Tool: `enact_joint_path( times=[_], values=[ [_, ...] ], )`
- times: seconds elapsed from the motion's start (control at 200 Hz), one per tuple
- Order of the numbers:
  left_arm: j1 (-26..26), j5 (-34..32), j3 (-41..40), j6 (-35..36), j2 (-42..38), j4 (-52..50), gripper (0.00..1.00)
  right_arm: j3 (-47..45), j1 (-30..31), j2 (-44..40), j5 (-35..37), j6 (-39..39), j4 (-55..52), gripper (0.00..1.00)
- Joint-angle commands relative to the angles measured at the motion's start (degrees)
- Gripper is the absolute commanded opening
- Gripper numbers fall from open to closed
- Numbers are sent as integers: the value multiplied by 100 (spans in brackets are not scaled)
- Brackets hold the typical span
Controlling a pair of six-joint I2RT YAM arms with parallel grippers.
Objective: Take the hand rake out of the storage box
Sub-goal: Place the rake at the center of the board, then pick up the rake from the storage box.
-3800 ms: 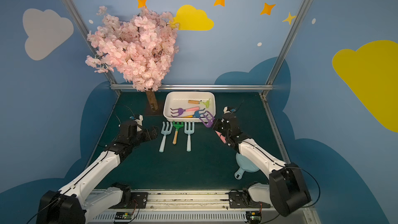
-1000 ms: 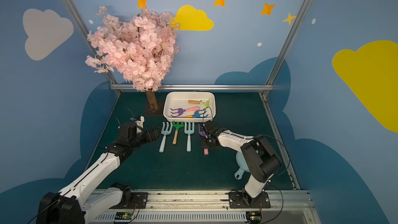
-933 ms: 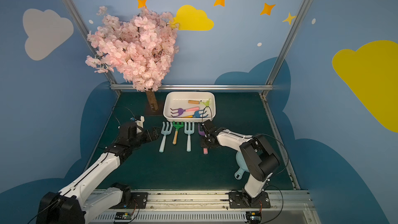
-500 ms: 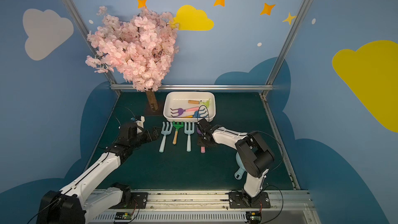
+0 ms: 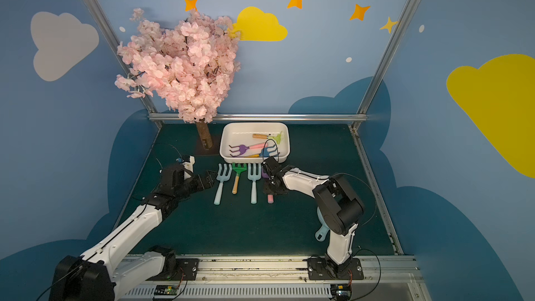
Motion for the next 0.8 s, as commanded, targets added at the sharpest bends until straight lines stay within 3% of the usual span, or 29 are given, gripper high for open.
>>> enact_joint_path(
  times=[0.0,0.135,0.285,0.796],
  values=[
    [21,99,-52,80,22,20,100,290,-77,-722,25,-256,-345,43],
    [25,131,-56,68,83,80,100,606,-315,-1350,809,-211,-507,48],
    [22,194,-39,38,189,126,100,789,-570,-1440,1311,-1016,443,52],
    [25,72,47,56,237,-40,100,3999,-1172,1820,1521,-1531,32,43]
  ],
)
